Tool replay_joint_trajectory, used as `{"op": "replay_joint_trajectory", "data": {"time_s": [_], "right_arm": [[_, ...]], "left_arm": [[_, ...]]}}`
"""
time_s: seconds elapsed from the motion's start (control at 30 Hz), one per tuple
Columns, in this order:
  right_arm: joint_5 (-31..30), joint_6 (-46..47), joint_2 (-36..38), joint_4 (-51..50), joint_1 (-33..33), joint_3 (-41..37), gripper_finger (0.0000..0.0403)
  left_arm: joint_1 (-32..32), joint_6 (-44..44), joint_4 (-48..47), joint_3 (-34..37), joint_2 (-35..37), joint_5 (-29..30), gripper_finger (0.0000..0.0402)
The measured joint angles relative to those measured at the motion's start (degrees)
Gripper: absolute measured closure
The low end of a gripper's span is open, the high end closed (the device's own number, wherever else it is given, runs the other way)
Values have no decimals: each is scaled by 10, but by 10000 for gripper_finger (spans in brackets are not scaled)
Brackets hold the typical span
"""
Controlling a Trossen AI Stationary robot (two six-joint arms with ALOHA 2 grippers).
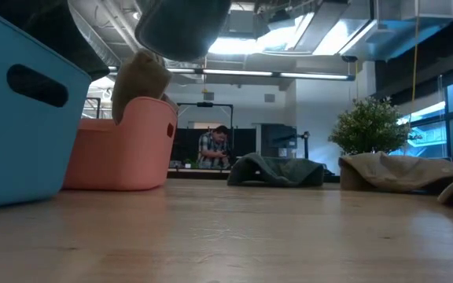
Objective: Pick & Place hat
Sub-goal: Put the bottom gray cap into the blue bin
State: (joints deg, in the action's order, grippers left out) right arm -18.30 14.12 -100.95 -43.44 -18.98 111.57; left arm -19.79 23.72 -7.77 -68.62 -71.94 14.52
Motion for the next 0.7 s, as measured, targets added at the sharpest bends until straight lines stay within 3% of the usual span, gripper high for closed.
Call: {"op": "replay_joint_trajectory", "data": {"time_s": [0.17, 0.37, 0.53, 0.7], "right_arm": [[17, -10, 0, 4, 1, 1, 293], [-38, -13, 14, -30, 0, 1, 218], [-117, -4, 32, -44, 1, 1, 188], [-147, 21, 33, -104, 1, 1, 181]], "left_arm": [[0, -5, -1, 0, 10, -23, 392], [0, -26, -18, 0, 39, -69, 395], [1, -92, -44, -3, 84, -123, 395], [0, -185, -89, -61, 121, -202, 395]]}}
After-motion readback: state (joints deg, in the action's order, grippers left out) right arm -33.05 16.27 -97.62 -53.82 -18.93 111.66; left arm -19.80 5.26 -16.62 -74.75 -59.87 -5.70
